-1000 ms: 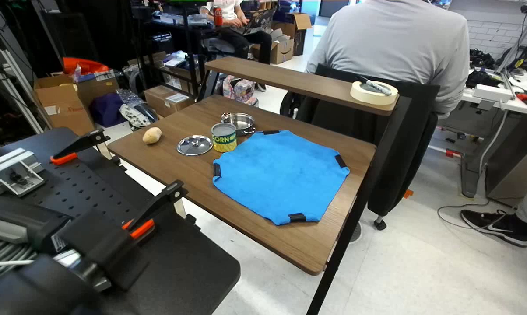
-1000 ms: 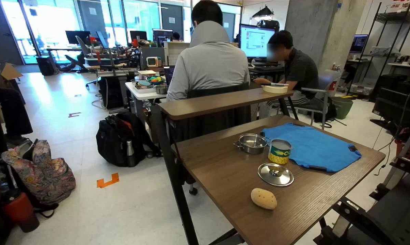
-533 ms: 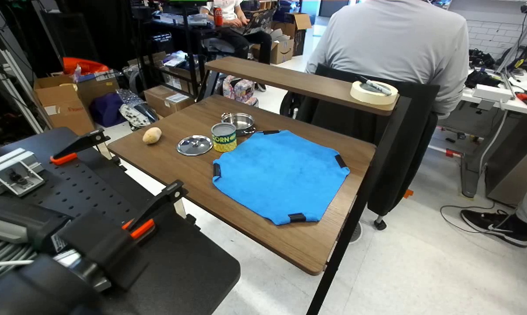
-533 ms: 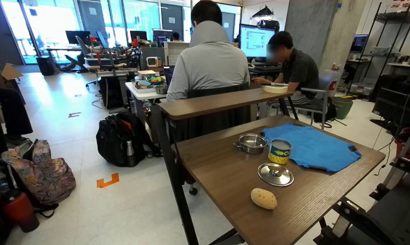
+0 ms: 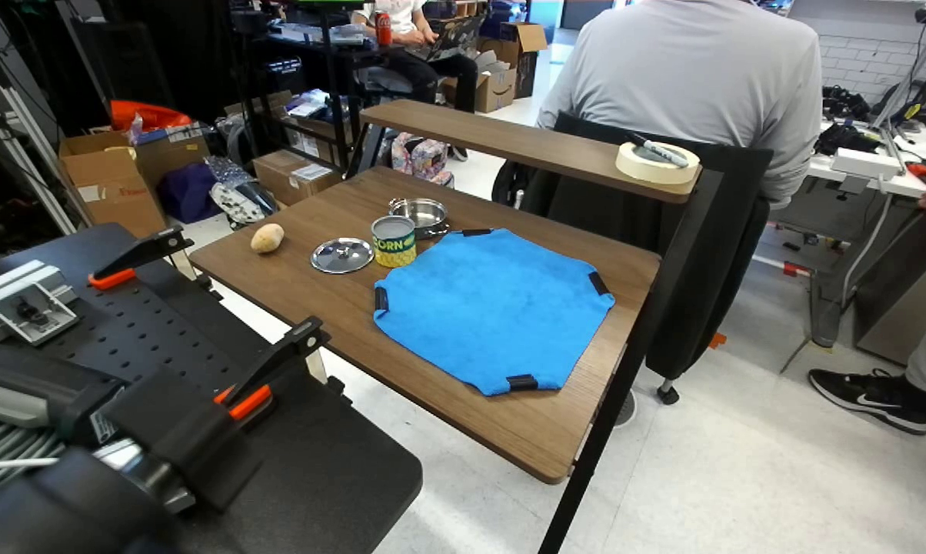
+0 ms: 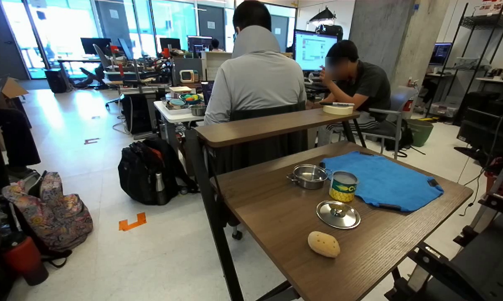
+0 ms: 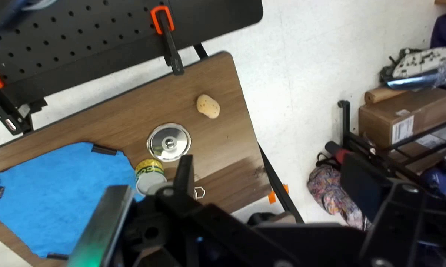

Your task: Fold the blue towel

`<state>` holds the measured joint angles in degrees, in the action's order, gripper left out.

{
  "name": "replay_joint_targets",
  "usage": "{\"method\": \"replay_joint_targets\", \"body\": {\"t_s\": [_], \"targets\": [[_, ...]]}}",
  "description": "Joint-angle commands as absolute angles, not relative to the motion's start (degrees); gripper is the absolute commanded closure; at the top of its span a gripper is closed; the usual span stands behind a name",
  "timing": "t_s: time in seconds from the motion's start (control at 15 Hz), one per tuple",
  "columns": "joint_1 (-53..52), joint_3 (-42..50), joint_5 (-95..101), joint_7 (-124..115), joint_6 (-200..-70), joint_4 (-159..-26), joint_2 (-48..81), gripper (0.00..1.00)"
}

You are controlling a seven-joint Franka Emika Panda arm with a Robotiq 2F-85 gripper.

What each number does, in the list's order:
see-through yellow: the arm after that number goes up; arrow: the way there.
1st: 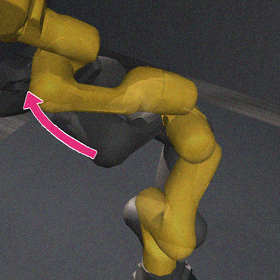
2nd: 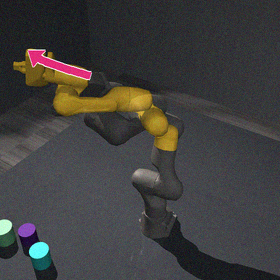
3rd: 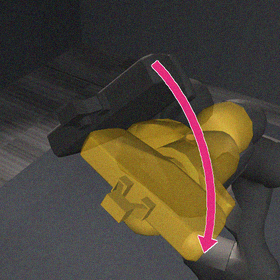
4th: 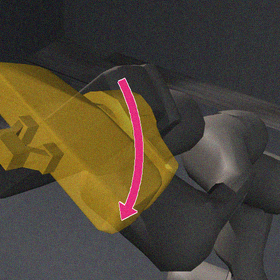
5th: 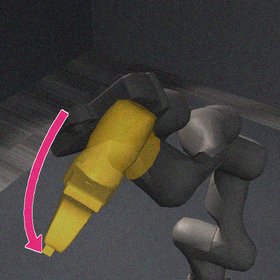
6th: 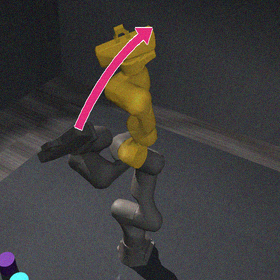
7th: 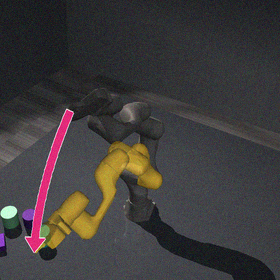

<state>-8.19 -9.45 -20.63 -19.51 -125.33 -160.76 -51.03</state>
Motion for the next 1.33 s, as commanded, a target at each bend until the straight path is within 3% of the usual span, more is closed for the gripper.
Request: {"method": "replay_joint_targets", "body": {"t_s": [0.0,0.67,1.27], "targets": [[-5.2,-8.4,-21.3,-19.0,-133.3,-157.7,-43.1,0.0],[5.0,-6.1,-17.4,-29.7,-145.8,-139.6,-9.9,0.0],[1.7,0.7,-6.1,-40.0,-148.8,-117.5,20.9,0.0]]}}
